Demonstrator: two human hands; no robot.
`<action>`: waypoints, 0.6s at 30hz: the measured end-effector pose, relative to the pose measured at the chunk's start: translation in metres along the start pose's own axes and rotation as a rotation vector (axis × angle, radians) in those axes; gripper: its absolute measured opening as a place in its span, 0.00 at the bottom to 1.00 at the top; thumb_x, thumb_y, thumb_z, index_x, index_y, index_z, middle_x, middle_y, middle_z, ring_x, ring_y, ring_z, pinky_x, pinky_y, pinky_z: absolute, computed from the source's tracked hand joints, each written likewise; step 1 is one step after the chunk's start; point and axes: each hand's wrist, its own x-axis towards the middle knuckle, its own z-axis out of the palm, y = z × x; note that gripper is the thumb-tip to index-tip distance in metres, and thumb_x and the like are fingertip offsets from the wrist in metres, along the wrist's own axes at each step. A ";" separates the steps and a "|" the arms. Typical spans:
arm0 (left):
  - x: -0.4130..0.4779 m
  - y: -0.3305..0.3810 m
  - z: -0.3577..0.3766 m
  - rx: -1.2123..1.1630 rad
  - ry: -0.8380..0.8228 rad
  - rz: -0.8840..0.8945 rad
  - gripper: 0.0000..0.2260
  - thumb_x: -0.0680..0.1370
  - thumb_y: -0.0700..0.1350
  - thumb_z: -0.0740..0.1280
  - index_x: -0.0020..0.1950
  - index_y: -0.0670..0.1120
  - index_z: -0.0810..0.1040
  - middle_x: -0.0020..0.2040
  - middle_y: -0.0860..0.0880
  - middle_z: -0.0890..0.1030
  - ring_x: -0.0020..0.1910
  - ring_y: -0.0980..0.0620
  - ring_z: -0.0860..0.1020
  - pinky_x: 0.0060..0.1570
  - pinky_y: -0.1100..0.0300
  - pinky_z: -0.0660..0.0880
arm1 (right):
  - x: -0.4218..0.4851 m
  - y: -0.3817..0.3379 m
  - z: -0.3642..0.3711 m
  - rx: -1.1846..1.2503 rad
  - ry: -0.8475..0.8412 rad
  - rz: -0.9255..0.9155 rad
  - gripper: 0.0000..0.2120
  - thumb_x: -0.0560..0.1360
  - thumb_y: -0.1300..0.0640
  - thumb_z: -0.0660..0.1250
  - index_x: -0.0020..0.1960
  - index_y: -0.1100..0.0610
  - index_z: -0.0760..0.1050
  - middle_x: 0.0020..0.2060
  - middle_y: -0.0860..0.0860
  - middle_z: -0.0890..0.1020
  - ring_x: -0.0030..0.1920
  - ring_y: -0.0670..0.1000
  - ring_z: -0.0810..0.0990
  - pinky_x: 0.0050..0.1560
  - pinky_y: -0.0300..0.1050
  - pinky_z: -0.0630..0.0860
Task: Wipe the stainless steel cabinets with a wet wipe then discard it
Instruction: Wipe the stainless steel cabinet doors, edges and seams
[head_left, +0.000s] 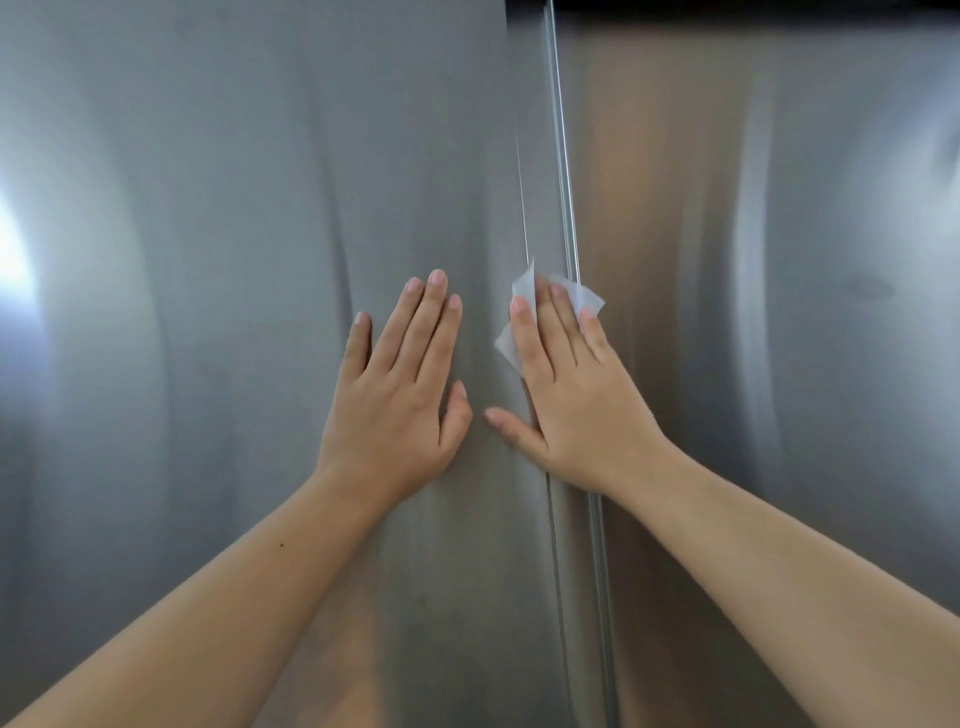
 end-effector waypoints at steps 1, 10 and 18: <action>0.000 0.000 0.000 0.000 0.003 0.001 0.27 0.75 0.47 0.53 0.73 0.38 0.62 0.74 0.41 0.61 0.73 0.43 0.60 0.66 0.40 0.62 | 0.005 0.000 0.000 0.018 0.021 0.013 0.38 0.76 0.37 0.41 0.73 0.64 0.38 0.73 0.64 0.45 0.74 0.62 0.42 0.74 0.54 0.41; -0.002 0.003 -0.003 0.011 0.006 -0.004 0.26 0.75 0.46 0.54 0.71 0.37 0.66 0.72 0.40 0.65 0.71 0.43 0.65 0.65 0.43 0.64 | -0.062 -0.029 0.031 0.138 0.152 0.021 0.35 0.77 0.43 0.51 0.72 0.69 0.52 0.71 0.68 0.56 0.72 0.66 0.55 0.71 0.58 0.54; -0.011 0.017 -0.009 0.031 -0.129 -0.045 0.27 0.76 0.47 0.51 0.74 0.38 0.59 0.74 0.40 0.59 0.73 0.42 0.58 0.67 0.41 0.60 | -0.049 -0.019 0.027 0.058 0.181 -0.024 0.35 0.76 0.42 0.50 0.72 0.67 0.53 0.70 0.69 0.58 0.71 0.67 0.56 0.71 0.58 0.54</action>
